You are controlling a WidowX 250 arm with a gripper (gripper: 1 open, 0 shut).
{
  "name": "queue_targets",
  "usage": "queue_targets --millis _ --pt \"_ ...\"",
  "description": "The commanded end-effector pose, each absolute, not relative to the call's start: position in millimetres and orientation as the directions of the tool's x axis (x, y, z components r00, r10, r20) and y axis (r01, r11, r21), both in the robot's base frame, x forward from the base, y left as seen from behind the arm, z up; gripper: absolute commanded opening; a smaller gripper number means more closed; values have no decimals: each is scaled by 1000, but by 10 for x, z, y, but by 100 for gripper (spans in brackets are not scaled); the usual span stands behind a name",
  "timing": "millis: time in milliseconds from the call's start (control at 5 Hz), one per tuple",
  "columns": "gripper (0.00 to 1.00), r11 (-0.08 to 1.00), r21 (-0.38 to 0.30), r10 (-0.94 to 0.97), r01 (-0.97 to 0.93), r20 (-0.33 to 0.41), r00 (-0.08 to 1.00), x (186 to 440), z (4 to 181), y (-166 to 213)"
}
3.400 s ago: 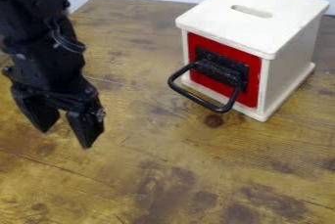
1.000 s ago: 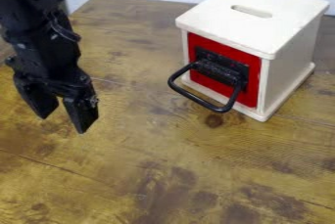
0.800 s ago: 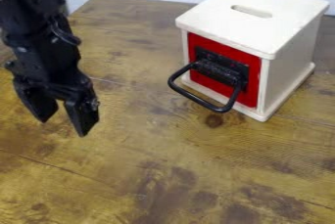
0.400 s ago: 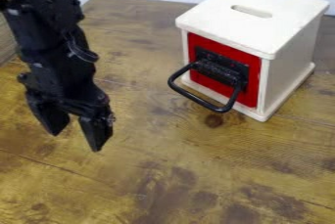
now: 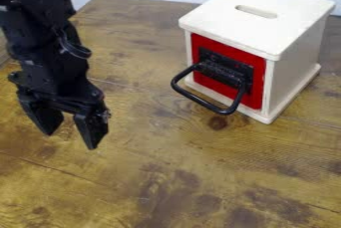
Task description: Close the drawer
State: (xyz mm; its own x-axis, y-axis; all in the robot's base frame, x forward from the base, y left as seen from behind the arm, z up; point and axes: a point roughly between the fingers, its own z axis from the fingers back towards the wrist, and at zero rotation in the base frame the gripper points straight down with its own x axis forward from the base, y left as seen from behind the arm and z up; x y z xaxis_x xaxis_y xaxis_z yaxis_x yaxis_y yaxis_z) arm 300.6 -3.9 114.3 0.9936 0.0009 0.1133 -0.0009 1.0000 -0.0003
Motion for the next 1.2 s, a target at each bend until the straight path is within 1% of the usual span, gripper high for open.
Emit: queue_targets --millis 0,200,400,600,1000 --pt "100 999 1 -54 54 131 990 3143 1271 39" --pt "100 993 6 -117 117 152 981 3217 1398 6" --pt "100 993 5 -119 120 149 982 3063 1264 56" --pt "100 997 11 -71 70 170 983 2951 1292 105" --pt "100 993 3 -117 118 133 984 3051 1001 116"
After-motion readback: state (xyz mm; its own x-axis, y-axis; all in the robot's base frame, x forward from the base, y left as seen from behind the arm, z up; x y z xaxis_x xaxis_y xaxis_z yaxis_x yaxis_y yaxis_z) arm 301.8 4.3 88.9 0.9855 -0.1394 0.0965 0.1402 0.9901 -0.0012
